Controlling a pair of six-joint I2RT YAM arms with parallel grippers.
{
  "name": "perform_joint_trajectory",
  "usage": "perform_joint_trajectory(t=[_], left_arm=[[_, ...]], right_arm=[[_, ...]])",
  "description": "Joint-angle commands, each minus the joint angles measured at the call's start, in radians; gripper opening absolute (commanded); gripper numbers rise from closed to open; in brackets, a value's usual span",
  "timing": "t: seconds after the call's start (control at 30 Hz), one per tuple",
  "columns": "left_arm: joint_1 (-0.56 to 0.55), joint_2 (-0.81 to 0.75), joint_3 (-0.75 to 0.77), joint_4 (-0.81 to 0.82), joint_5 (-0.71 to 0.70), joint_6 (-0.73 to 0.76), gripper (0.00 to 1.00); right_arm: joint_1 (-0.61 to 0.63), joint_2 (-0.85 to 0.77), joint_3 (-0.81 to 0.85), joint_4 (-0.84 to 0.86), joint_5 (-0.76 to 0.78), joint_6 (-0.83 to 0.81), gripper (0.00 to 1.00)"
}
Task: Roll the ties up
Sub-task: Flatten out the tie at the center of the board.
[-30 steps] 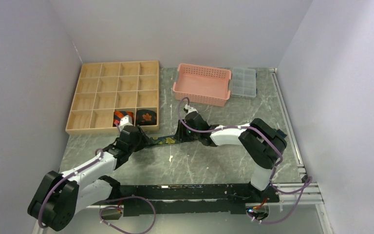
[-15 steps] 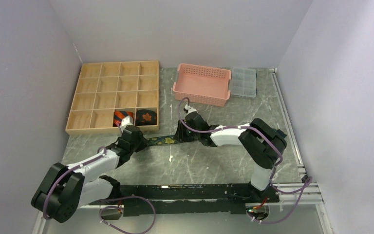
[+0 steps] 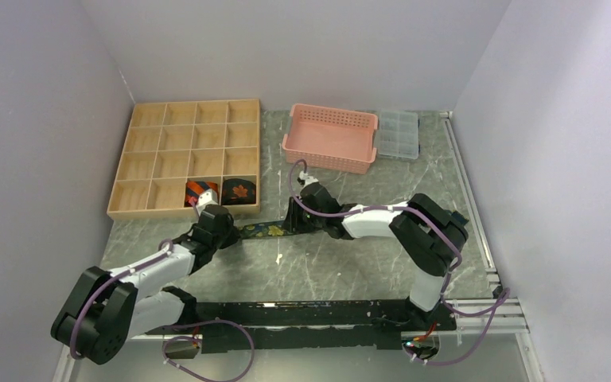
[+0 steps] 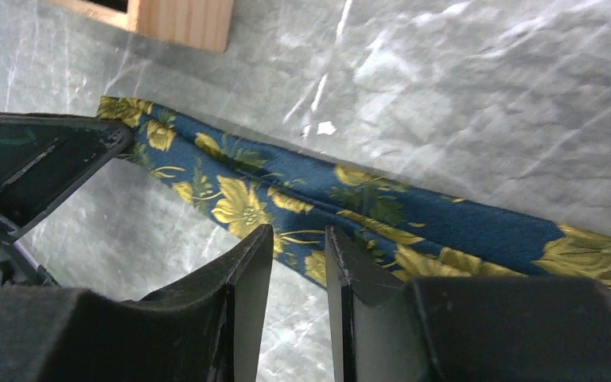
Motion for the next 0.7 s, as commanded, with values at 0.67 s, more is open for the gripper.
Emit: perform_joint_trajectory(t=[0.67], left_arm=[[0.003, -0.136, 0.029, -0.154, 0.013, 0.014, 0.03]], right_arm=[[0.148, 0.214, 0.375, -0.258, 0.035, -0.066, 0.00]])
